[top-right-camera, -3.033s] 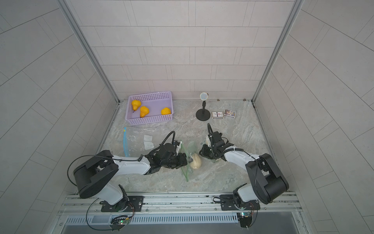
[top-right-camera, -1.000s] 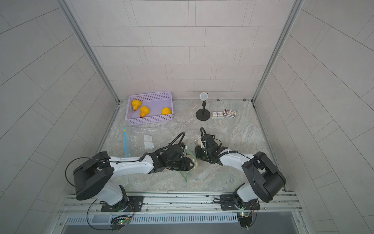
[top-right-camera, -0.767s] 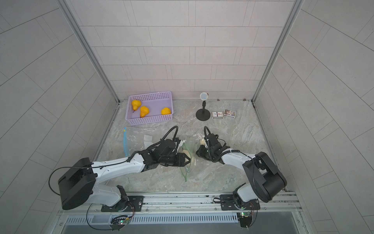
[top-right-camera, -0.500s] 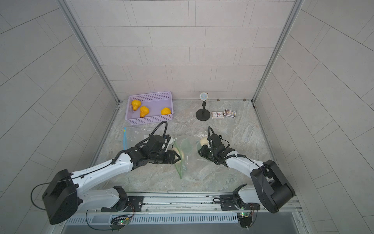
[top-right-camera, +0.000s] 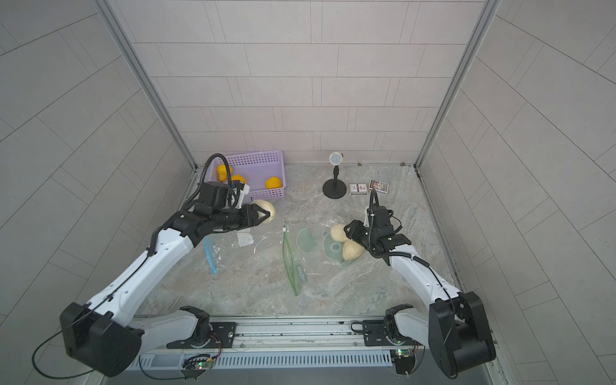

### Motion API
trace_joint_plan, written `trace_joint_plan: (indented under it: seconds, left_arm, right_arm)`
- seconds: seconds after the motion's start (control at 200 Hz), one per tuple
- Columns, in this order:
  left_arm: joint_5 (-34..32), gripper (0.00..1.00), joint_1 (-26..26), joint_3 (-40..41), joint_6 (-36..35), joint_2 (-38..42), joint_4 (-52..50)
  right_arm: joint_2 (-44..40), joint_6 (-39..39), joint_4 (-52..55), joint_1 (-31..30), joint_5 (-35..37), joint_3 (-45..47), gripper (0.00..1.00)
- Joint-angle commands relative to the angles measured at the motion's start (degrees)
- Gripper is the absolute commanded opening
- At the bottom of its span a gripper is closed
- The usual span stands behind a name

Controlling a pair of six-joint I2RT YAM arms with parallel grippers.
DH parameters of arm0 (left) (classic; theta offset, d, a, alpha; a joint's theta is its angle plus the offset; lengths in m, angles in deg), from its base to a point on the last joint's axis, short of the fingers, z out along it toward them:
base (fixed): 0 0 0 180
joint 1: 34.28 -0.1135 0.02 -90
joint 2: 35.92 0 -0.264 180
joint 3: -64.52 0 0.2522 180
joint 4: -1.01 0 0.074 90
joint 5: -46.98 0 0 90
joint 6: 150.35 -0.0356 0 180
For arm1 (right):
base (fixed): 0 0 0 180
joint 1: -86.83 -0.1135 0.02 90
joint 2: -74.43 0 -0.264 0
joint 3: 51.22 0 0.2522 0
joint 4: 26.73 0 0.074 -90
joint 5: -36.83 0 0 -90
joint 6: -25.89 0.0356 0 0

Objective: Open the zip-top bag and take out the pear
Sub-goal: Place the pear in the basket.

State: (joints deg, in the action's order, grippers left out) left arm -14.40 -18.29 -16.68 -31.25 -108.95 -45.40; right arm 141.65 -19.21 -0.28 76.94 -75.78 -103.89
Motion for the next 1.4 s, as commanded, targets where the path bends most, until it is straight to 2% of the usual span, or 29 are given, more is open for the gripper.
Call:
trace_joint_plan:
  seconds: [0.0,0.125,0.18,0.25,0.295,0.345,0.425,0.535,0.67,0.811,0.931,1.106,1.201,1.261,1.396]
  left_arm:
    - [-2.99,0.42,-5.10,-8.42,-4.96,-9.29,1.72]
    - [-2.82,0.40,-10.71,-19.49,-5.39,-25.19,3.12]
    - [-2.50,0.40,-12.02,-24.24,-5.03,-32.46,4.85]
    - [-1.81,0.41,-13.10,-33.32,-5.55,-41.41,2.34]
    - [-1.99,0.45,-13.52,-38.64,-5.55,-46.66,0.51]
    - [-1.98,0.56,-13.74,-43.64,-5.95,-50.76,-1.07]
    - [-1.95,0.72,-13.96,-47.21,-5.93,-53.76,-1.18]
    - [-0.59,0.77,-14.45,-47.31,-5.73,-52.55,-1.88]
    - [-0.35,0.81,-14.35,-35.81,-3.97,-40.93,0.98]
    - [3.37,0.81,-13.15,-16.69,-1.16,-23.24,5.81]
    - [5.11,0.80,-8.60,-0.49,-0.29,-7.77,6.10]
    - [5.38,0.72,0.27,19.01,5.23,8.00,5.44]
    - [4.84,0.67,6.79,27.48,12.80,13.16,11.57]
    - [4.40,0.58,9.68,30.68,16.77,14.38,14.73]
    - [6.22,0.49,11.36,35.24,22.80,13.79,23.00]
  right_arm:
    - [2.53,-6.83,2.73,2.57,-2.61,-3.44,0.55]
    - [6.88,-10.08,3.18,5.91,-6.78,-4.33,0.55]
    - [7.62,-10.17,1.48,6.06,-7.80,-3.57,0.54]
    - [8.27,-10.71,0.17,6.15,-8.06,-3.03,0.55]
    - [8.36,-11.17,0.23,6.19,-7.48,-2.92,0.55]
    - [8.32,-11.95,0.65,6.17,-7.40,-2.89,0.55]
    - [7.65,-13.31,2.14,6.20,-5.93,-2.70,0.55]
    - [6.33,-15.07,4.34,6.22,-3.95,-2.57,0.56]
    - [5.16,-16.84,6.75,6.20,-2.46,-2.26,0.56]
    - [4.45,-18.56,7.48,6.26,-3.17,-1.15,0.56]
    - [4.95,-20.69,7.56,6.13,-4.74,-0.73,0.56]
    - [5.27,-21.51,7.62,6.21,-4.47,-0.57,0.56]
    - [5.31,-21.43,7.44,6.17,-4.49,-0.20,0.55]
    - [5.42,-21.42,7.53,6.13,-4.72,-0.11,0.54]
    - [4.79,-21.48,7.86,6.18,-4.73,0.40,0.53]
